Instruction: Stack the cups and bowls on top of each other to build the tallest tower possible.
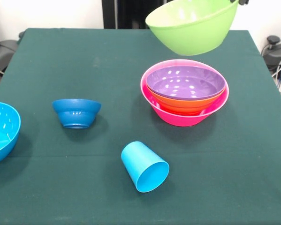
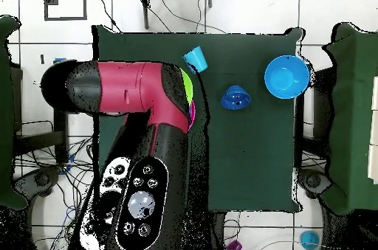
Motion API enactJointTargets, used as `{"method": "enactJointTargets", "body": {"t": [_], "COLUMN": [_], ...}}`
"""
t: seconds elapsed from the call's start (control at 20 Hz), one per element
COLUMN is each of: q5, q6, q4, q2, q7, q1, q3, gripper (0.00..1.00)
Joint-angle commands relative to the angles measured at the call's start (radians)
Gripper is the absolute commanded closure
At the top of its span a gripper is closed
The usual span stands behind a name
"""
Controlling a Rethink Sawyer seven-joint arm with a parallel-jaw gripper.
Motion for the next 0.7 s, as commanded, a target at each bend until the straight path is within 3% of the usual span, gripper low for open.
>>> {"method": "enactJointTargets", "body": {"t": [0.05,0.7], "q5": [-0.009,-0.015], "q6": [-0.061,-0.099], "q4": [0.006,0.021], "q2": [0.092,0.101], "q7": [0.212,0.213], "q1": [0.012,0.017], "q3": [0.04,0.026], "gripper": [1.0,1.0]}}
